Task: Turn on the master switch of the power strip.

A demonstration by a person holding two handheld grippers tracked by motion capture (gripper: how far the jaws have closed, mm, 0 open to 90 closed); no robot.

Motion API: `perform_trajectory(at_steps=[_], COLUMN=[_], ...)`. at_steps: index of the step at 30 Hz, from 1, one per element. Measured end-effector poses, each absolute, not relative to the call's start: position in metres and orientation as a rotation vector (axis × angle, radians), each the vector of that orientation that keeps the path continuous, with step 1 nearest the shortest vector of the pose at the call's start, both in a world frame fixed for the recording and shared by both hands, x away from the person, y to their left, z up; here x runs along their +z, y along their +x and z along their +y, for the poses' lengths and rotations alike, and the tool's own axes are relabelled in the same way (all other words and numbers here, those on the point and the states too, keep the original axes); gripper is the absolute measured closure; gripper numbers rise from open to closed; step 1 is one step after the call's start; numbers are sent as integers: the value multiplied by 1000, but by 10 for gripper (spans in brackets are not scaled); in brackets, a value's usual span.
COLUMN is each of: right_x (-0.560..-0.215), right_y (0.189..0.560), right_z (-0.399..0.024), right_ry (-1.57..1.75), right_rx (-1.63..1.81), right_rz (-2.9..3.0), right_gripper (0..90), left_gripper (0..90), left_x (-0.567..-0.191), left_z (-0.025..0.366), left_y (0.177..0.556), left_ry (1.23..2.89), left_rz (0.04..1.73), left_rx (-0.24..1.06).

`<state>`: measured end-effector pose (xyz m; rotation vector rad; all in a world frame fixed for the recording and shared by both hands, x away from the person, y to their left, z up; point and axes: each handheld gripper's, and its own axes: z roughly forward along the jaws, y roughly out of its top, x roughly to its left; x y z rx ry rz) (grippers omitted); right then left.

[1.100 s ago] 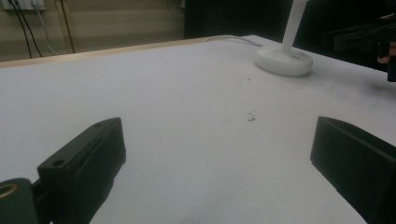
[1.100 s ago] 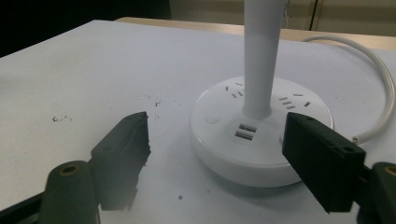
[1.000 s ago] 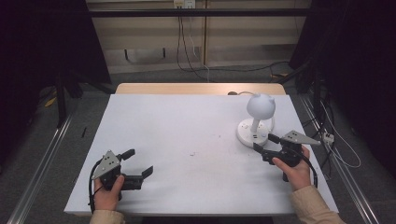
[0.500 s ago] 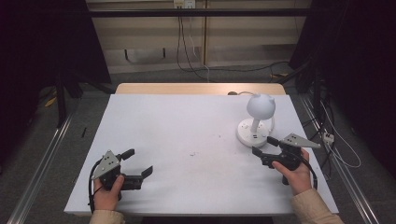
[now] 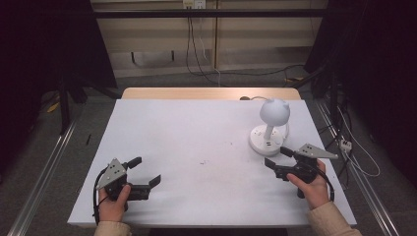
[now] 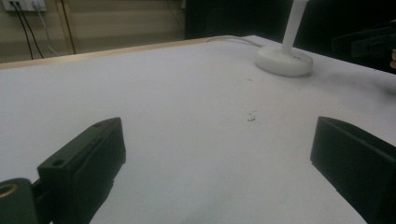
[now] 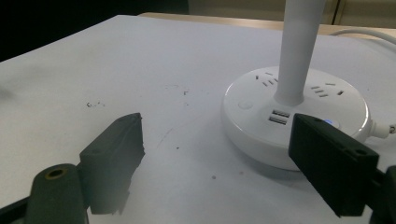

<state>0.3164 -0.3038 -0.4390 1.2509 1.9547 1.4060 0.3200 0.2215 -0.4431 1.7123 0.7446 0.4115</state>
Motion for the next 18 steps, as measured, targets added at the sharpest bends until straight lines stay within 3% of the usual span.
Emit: perform_trajectory(at_steps=[18], right_x=[-444], right_y=[303], right_z=[-302], right_ry=[1238], right_rx=[1420], right_rz=[1986], right_gripper=[170], left_gripper=[29], left_x=[-444], left_z=[221], left_y=[320], left_ry=[1716], left_rz=[747], left_rx=[411])
